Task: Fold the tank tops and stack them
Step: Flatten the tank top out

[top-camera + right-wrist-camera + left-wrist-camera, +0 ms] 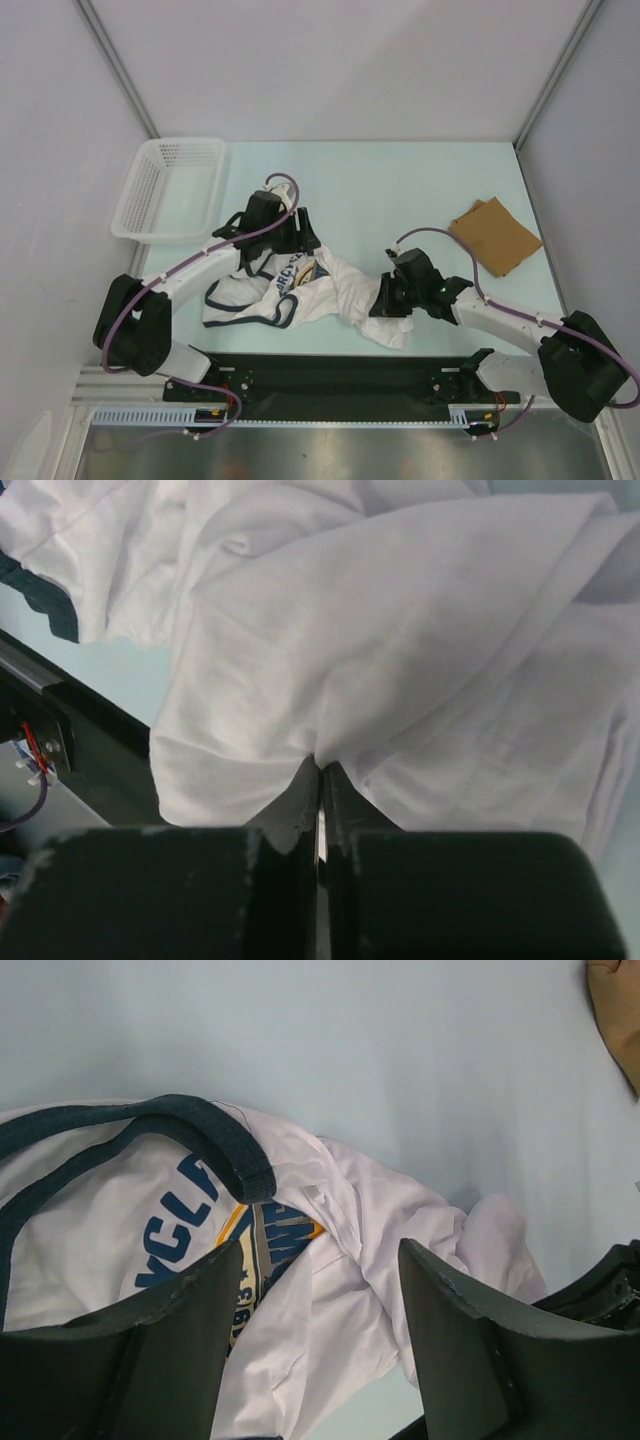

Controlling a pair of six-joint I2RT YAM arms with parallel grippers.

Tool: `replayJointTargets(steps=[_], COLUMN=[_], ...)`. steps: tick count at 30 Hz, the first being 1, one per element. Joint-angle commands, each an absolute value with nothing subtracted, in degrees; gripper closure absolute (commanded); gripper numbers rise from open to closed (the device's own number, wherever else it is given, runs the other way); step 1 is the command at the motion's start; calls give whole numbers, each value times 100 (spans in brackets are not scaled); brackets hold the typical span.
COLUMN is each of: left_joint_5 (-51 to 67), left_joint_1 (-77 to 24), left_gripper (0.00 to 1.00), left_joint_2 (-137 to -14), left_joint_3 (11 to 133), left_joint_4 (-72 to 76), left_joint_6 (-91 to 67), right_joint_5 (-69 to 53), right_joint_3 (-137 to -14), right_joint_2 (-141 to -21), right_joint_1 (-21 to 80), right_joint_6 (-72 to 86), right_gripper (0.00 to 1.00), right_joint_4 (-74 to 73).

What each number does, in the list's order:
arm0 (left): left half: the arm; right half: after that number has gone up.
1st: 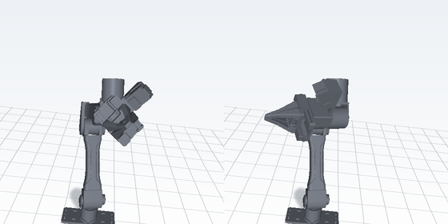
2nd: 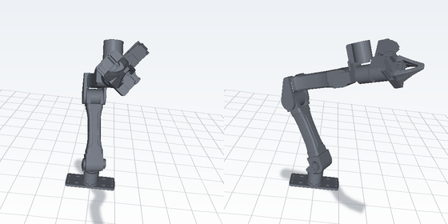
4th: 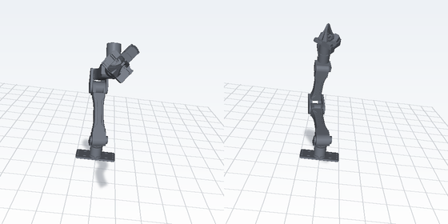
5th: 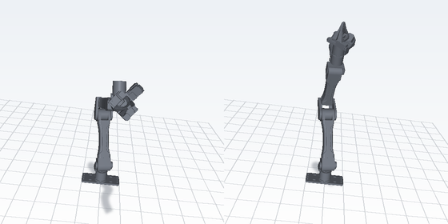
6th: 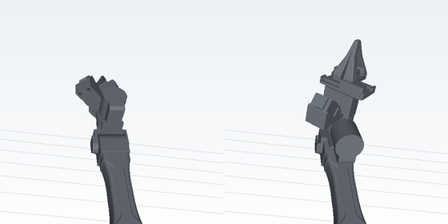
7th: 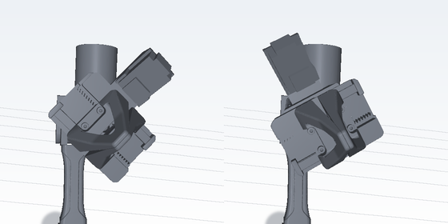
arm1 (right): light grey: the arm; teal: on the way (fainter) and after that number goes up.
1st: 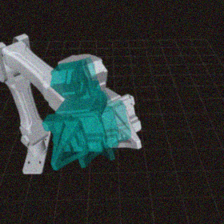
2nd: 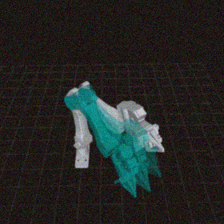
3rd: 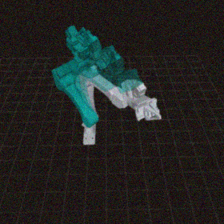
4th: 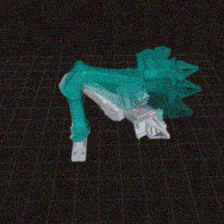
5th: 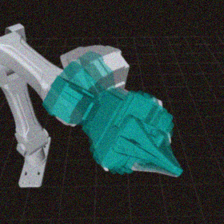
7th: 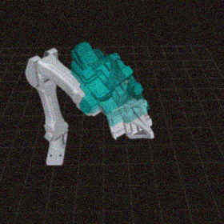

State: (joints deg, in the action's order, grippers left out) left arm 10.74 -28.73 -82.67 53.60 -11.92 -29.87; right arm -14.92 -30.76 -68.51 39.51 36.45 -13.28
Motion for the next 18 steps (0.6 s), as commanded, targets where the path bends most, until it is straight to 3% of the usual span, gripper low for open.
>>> replayJointTargets(steps=[1, 6, 12, 18], left_joint_5=[1160, 1081, 914, 1063], left_joint_1=[-2918, -2936, -2936, -2936], left_gripper=[30, 30, 31, 46], left_joint_2=[-8428, -8744, -9333, -9931], left_joint_3=[5616, 5721, 6160, 6557], left_joint_4=[-1055, -1002, -949, -1002], left_joint_6=[-2883, -2900, -2865, -2883], right_joint_5=[-1329, -431, -457, -483], right_joint_3=[-3190, -3410, -3507, -3472], right_joint_2=[-6375, -5345, -4887, -4808], right_joint_1=[3920, 3648, 3323, 3208], right_joint_6=[3647, 3507, 3366, 3314], right_gripper=[100, 100, 100, 100], right_joint_4=[-1176, -2521, -3085, -3164])
